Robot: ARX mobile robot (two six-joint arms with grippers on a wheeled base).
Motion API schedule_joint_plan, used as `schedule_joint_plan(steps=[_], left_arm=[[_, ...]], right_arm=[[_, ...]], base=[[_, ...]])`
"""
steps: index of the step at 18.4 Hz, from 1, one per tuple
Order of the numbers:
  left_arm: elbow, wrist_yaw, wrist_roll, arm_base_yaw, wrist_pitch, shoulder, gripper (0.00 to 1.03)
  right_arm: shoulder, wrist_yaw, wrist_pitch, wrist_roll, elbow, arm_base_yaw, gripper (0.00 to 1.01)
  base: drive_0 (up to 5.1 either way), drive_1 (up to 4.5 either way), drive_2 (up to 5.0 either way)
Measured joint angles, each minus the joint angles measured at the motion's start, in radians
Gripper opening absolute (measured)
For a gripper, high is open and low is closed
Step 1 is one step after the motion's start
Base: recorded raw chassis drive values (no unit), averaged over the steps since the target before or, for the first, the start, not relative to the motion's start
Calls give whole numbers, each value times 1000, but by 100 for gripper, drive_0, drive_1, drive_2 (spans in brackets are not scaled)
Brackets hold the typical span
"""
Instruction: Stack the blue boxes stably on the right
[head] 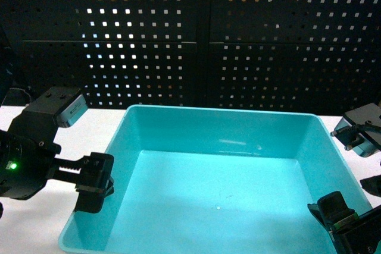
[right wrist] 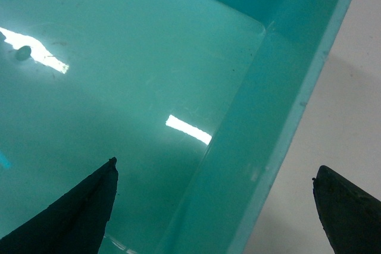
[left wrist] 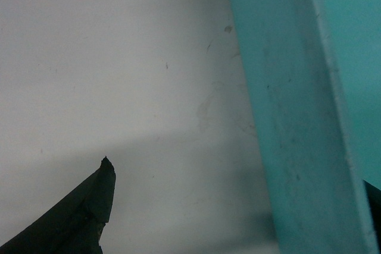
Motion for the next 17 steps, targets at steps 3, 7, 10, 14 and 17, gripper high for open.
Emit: schedule_joint_plan(steps=[3,7,10,14,17], left_arm=[[32,3,-36,-26,0,10,98],[34,-51,-96,-50,20,56,98],[21,-82,-102,-47,47,56,98],[10,-84,-129,-49,27,56,98],[8,-87,-176,-52,18,56,98]], right_arm=[[28,0,12,-6,0,-6,98],[61,0,27,-10,4,-11,98],[68,0,42,-9,3,-10,83],[70,7,78,-8,-15,-3,47],[77,16,109,44,-28,2,24]], base=[[0,0,0],[0,0,0],[0,0,0],[0,0,0],[0,0,0]])
